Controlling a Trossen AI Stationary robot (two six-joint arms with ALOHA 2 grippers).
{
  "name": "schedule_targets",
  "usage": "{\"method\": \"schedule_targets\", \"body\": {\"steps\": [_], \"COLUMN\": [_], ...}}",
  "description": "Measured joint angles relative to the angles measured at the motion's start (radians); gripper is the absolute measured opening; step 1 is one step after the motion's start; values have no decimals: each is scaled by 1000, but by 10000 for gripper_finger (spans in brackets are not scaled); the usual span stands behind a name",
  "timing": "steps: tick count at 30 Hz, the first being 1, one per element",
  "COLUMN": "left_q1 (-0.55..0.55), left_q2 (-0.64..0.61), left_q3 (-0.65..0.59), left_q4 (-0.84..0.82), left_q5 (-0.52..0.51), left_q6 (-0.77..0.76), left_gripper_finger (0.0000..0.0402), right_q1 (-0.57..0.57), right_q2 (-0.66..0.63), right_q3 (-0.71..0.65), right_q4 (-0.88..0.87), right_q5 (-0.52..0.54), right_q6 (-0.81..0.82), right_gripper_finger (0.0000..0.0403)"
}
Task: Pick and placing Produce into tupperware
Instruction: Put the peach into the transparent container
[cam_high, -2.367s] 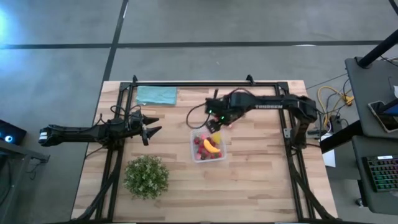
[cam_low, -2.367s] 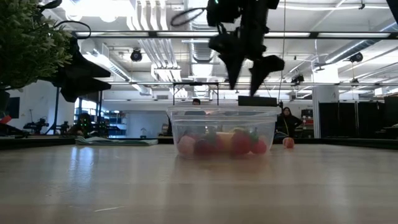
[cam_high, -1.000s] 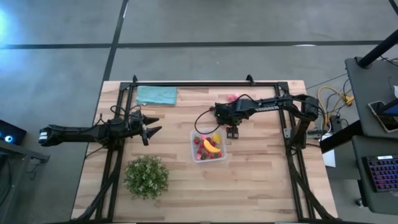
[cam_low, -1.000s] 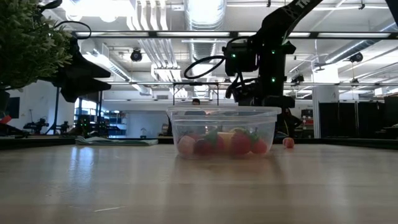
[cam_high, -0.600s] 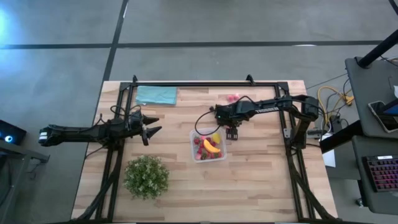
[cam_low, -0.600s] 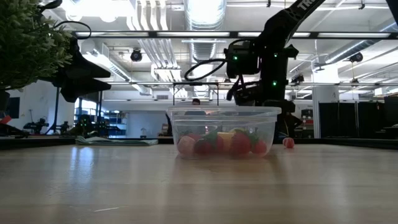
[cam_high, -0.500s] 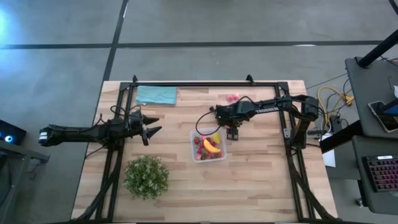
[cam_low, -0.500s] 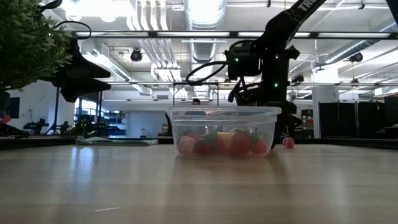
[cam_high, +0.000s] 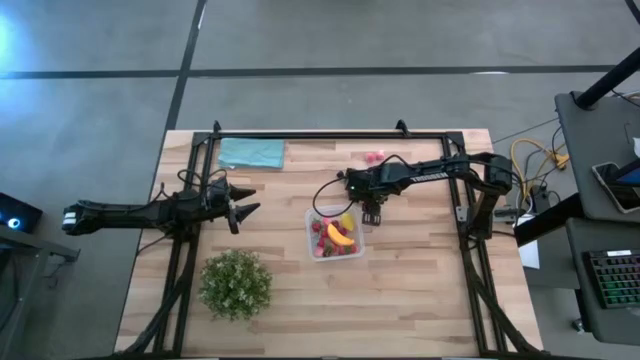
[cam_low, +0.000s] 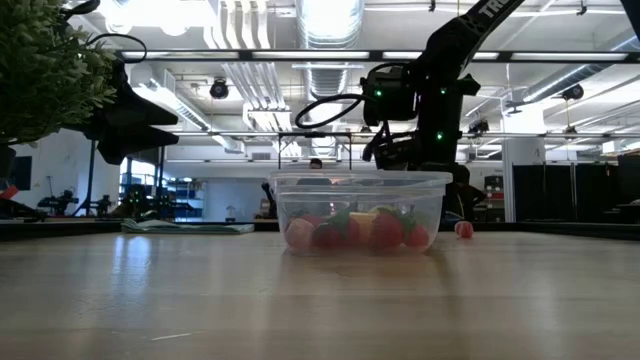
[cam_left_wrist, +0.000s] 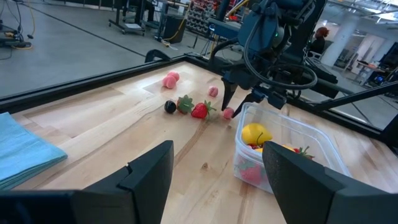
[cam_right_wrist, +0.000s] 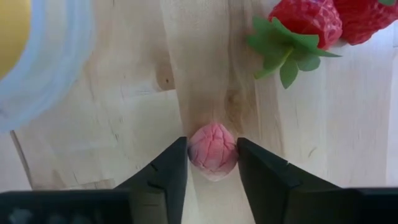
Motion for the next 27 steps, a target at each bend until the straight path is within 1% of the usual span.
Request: {"method": "schedule_targets", "body": {"steps": [9,15,17,19,23,25,27], "left_q1": [0,0,0,0,0,0,0], "left_q2": [0,0,0,0,0,0,0], "left_q3": [0,0,0,0,0,0,0], "left_q4": [0,0,0,0,0,0,0], "left_q5": [0,0,0,0,0,0,0], "left_q6": [0,0,0,0,0,0,0], "left_gripper_finger": [233,233,233,233,233,233,233], "right_q1": [1,1,2,5,7,7,9], "right_q2": [0,-1,-10,-34,-121,-169,-221], "right_q3": [0,0,6,17,53,77,101], "right_q4": [2,-2,-29,-73,-176,-218,-238], "right_q5": [0,-12,-20,-22,-32,-74,-141], "right_q6": [41,84,103,114,151,187,238], "right_gripper_finger": [75,67,69,71,71,70,71]}}
